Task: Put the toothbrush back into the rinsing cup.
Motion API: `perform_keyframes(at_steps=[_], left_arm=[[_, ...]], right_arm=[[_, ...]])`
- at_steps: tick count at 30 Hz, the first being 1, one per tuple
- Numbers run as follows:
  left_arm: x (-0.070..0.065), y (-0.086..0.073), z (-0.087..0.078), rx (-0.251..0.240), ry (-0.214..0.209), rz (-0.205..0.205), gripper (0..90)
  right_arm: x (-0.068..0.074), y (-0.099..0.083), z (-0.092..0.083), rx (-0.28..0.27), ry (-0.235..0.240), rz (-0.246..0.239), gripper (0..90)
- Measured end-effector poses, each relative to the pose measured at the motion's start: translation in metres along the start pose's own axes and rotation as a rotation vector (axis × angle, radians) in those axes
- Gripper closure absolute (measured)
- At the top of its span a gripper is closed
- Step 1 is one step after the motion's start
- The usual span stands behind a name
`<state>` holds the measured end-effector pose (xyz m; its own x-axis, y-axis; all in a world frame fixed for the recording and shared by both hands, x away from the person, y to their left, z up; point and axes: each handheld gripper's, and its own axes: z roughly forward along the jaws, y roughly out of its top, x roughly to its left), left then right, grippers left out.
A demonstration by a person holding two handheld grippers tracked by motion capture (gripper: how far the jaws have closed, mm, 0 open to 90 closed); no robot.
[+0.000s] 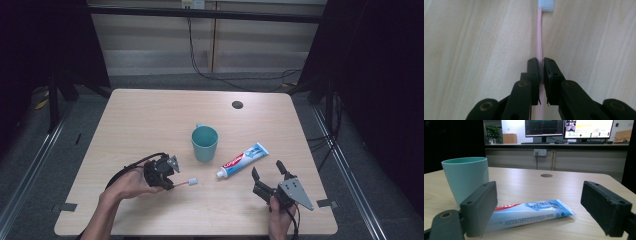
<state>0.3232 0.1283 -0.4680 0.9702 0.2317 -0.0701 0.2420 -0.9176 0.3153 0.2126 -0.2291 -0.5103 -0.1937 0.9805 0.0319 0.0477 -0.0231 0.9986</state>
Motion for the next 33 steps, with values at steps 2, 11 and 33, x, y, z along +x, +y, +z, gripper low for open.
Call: perform_keyframes(at_steps=[2, 11, 33], left_arm=[[0.001, -0.001, 0.0, -0.016, -0.016, 0.001, 84.1], [0.001, -0.004, -0.019, -0.166, -0.058, -0.016, 84.2], [-0.001, -0.007, -0.051, -0.446, -0.056, -0.033, 84.1]], right_arm=[[0.0, 0.0, 0.0, 0.0, 0.001, 0.0, 13.2], [0.0, 0.0, 0.0, 0.0, 0.0, -0.001, 13.2], [0.0, 0.0, 0.0, -0.002, -0.001, 0.001, 13.2]])
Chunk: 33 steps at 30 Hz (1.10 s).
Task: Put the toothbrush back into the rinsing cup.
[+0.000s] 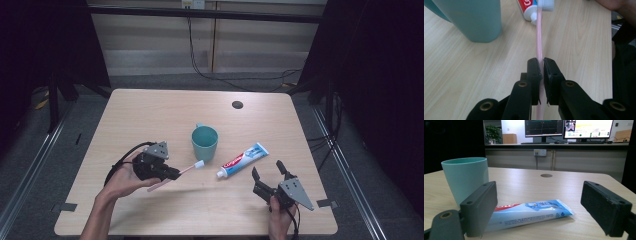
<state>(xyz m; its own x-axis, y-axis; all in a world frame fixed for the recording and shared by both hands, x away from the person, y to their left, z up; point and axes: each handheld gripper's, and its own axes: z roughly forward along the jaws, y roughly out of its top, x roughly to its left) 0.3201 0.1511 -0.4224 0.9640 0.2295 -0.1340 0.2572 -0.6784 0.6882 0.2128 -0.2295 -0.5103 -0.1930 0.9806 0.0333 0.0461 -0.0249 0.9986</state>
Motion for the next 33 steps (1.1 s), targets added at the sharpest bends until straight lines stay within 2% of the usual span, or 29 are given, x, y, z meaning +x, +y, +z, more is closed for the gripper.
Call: perform_keyframes(at_steps=[4, 6, 7, 9, 19, 21, 31, 33], left_arm=[[0.001, 0.0, -0.004, -0.076, 0.005, -0.001, 84.1], [0.002, -0.001, -0.005, -0.115, -0.003, -0.019, 84.1], [0.002, -0.002, -0.005, -0.129, 0.007, -0.023, 84.1], [0.002, -0.002, -0.006, -0.135, 0.015, -0.019, 84.1], [-0.001, -0.002, -0.015, -0.251, 0.041, -0.044, 84.2], [-0.001, -0.002, -0.016, -0.275, 0.029, -0.053, 84.1], [-0.002, -0.002, -0.025, -0.379, 0.085, -0.064, 84.1], [-0.002, -0.002, -0.026, -0.405, 0.084, -0.07, 84.1]], right_arm=[[0.0, 0.0, 0.0, 0.0, -0.001, 0.002, 13.2], [0.0, 0.0, 0.0, -0.001, 0.0, 0.0, 13.2], [0.0, 0.0, 0.0, -0.001, -0.001, 0.001, 13.2], [0.0, 0.0, 0.0, -0.001, -0.002, 0.002, 13.2], [0.0, 0.0, 0.0, -0.001, 0.0, 0.0, 13.2], [0.0, 0.0, 0.0, 0.0, 0.0, 0.0, 13.2], [0.0, 0.0, 0.0, -0.001, 0.0, 0.001, 13.2], [0.0, 0.0, 0.0, -0.001, 0.0, 0.0, 13.2]])
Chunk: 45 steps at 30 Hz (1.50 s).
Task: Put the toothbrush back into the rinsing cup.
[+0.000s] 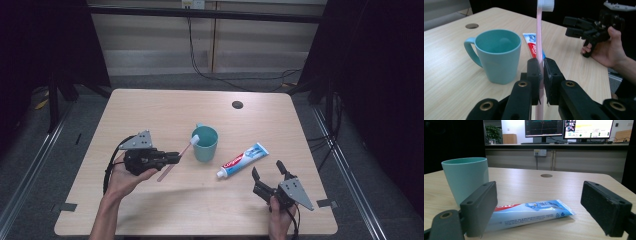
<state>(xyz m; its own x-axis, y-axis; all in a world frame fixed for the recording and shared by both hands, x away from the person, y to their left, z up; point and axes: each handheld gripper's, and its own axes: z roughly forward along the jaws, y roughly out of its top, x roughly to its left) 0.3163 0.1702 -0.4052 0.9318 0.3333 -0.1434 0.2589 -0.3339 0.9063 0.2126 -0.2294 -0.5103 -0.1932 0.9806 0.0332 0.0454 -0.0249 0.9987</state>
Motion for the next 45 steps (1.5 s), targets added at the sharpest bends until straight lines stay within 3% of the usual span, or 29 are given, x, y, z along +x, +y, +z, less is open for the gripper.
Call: perform_keyframes(at_steps=[13, 16, 22, 35, 45], left_arm=[[0.004, 0.008, -0.014, -0.174, 0.065, -0.03, 84.1], [0.005, 0.008, -0.016, -0.203, 0.09, -0.037, 84.1], [0.009, 0.01, -0.015, -0.245, 0.098, -0.061, 84.2], [0.011, 0.025, -0.015, -0.28, 0.114, -0.043, 84.1], [0.011, 0.036, -0.006, -0.309, 0.107, -0.051, 84.1]], right_arm=[[0.0, 0.0, 0.0, 0.0, 0.0, 0.001, 13.2], [0.0, 0.0, 0.0, -0.001, 0.0, 0.001, 13.2], [0.0, 0.0, 0.0, 0.0, 0.001, 0.001, 13.2], [0.0, 0.0, 0.0, 0.002, 0.001, 0.0, 13.2], [0.0, 0.0, 0.0, 0.0, 0.003, -0.002, 13.2]])
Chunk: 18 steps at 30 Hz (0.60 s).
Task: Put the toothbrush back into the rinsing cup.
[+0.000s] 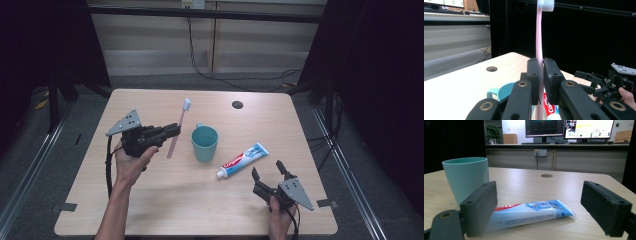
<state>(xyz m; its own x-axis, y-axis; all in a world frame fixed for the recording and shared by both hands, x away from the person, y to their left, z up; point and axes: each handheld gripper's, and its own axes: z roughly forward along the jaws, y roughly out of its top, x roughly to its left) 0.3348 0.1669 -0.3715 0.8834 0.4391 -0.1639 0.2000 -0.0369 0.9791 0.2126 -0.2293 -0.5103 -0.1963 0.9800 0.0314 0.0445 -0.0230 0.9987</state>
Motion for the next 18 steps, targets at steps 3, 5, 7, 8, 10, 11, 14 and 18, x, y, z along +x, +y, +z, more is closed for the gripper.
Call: perform_keyframes(at_steps=[3, 5, 7, 8, 10, 11, 14, 18], left_arm=[[0.002, 0.001, 0.003, 0.001, 0.006, -0.006, 84.1], [0.003, 0.001, 0.005, 0.007, 0.012, -0.016, 84.1], [0.004, 0.0, 0.008, 0.008, 0.014, -0.021, 84.1], [0.004, 0.0, 0.01, 0.008, 0.014, -0.023, 84.1], [0.004, 0.001, 0.013, 0.005, 0.011, -0.023, 84.1], [0.003, 0.001, 0.014, 0.005, 0.015, -0.02, 84.1], [0.004, 0.005, 0.018, 0.015, 0.021, -0.016, 84.1], [0.004, 0.011, 0.02, 0.007, 0.023, -0.022, 84.1]], right_arm=[[0.0, 0.0, 0.0, -0.001, -0.001, 0.001, 13.2], [0.0, 0.0, 0.0, -0.002, -0.001, 0.001, 13.2], [0.0, 0.0, 0.0, -0.001, 0.0, 0.001, 13.2], [0.0, 0.0, 0.0, 0.0, 0.001, 0.0, 13.2], [0.0, 0.0, 0.0, 0.0, 0.001, 0.0, 13.2], [0.0, 0.0, 0.0, 0.0, 0.001, 0.0, 13.2], [0.0, 0.0, 0.0, 0.0, -0.002, 0.003, 13.2], [0.0, 0.0, 0.0, 0.0, -0.001, 0.002, 13.2]])
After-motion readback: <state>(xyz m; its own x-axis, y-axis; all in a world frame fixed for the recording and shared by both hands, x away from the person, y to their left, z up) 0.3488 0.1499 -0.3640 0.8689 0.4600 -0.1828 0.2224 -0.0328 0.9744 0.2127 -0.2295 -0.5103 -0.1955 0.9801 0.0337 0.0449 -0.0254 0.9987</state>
